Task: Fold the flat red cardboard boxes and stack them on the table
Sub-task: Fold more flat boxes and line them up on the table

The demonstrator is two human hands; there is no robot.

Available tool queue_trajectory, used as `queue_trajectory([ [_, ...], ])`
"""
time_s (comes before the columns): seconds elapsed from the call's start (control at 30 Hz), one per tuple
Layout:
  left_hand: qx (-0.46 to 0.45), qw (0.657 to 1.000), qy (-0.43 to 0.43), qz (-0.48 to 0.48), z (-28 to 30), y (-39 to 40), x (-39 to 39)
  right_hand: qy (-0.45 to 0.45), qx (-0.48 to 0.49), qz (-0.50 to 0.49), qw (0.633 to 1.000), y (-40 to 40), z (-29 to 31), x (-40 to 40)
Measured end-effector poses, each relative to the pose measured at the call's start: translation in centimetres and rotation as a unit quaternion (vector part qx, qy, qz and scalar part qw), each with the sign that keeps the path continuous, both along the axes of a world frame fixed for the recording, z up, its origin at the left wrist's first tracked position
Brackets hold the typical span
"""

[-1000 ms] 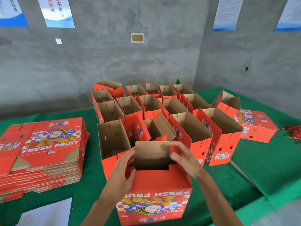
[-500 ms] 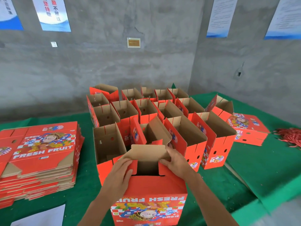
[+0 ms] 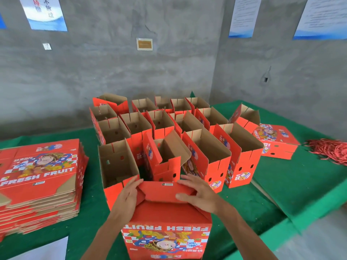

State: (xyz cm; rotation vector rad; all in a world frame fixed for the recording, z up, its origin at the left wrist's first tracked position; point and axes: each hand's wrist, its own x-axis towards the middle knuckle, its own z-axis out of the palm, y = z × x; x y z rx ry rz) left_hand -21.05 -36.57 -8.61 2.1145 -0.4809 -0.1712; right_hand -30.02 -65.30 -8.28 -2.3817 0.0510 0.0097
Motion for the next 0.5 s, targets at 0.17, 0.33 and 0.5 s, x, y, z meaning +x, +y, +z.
queue_trajectory([
  [0.17,0.172,0.984,-0.037,-0.022,0.2,-0.7,0.2,-0.011,-0.097,-0.026,0.995,0.8,-0.4,0.9],
  [0.33,0.214,0.975,-0.059,0.006,-0.1,-1.4,0.4,-0.023,-0.179,-0.048,0.982,1.3,-1.2,1.1],
  [0.5,0.268,0.957,-0.097,0.047,0.2,-2.6,0.1,-0.019,-0.224,-0.067,0.972,1.5,-1.4,1.3],
])
